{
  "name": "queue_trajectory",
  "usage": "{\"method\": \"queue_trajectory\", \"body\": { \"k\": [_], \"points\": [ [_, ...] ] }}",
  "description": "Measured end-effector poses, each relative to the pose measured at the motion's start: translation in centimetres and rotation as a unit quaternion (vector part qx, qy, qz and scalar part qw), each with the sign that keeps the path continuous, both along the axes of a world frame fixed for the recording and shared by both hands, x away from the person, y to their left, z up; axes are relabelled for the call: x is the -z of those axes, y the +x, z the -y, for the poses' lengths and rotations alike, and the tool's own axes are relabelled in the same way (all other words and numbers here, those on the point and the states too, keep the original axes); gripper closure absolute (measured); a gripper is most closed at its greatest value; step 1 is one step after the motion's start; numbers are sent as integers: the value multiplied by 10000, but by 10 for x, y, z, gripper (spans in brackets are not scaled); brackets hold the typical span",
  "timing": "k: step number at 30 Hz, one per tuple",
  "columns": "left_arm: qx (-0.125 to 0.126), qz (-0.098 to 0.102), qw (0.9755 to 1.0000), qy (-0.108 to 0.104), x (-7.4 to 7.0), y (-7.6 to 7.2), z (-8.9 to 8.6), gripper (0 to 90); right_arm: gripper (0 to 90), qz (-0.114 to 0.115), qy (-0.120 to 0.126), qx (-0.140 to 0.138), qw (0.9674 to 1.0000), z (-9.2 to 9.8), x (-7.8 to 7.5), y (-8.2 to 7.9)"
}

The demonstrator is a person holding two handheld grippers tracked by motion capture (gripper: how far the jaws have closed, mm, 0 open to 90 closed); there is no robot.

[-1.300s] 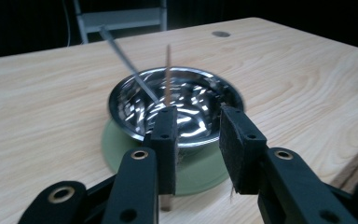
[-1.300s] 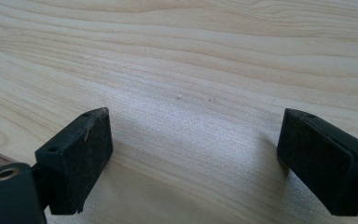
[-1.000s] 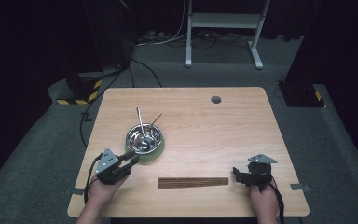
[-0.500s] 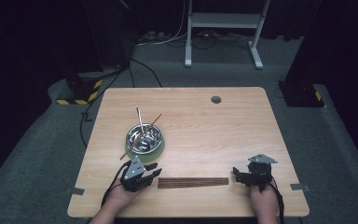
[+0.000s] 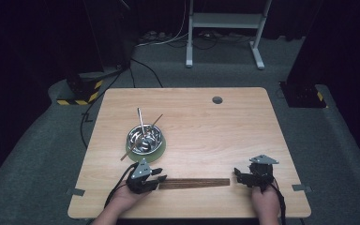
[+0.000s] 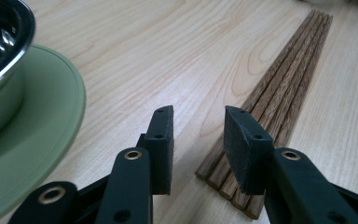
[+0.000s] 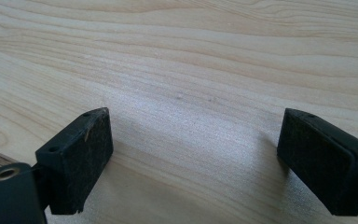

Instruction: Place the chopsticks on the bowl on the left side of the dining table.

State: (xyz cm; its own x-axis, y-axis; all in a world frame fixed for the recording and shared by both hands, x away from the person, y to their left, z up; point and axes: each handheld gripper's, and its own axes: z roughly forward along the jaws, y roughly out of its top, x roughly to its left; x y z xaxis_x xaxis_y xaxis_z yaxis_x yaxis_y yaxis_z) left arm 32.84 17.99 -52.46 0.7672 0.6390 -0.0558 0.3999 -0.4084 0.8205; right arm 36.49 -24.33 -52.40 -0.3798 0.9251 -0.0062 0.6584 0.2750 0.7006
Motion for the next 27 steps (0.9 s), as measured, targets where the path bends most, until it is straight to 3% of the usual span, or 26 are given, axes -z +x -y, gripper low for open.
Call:
{"method": "queue_trajectory", "body": {
  "k": [6, 12, 18, 23, 27],
  "points": [
    [-11, -19, 10000, 27, 0, 1, -1, 633, 98, 3, -5, 2, 10000, 0, 0, 0],
    [-20, -40, 9998, 198, 1, 1, 3, 633, 99, 12, -19, -11, 10000, 0, 0, 0],
    [-48, -61, 9998, 199, 1, 2, 2, 641, 100, 12, -20, -14, 10000, 0, 0, 0],
    [-229, -44, 9995, 193, 1, 3, 2, 651, 100, 13, -19, -12, 10000, 0, 0, 0],
    [-514, -38, 9979, 398, 1, 6, -2, 657, 100, 12, -20, -13, 10000, 0, 0, 0]
  ]
}}
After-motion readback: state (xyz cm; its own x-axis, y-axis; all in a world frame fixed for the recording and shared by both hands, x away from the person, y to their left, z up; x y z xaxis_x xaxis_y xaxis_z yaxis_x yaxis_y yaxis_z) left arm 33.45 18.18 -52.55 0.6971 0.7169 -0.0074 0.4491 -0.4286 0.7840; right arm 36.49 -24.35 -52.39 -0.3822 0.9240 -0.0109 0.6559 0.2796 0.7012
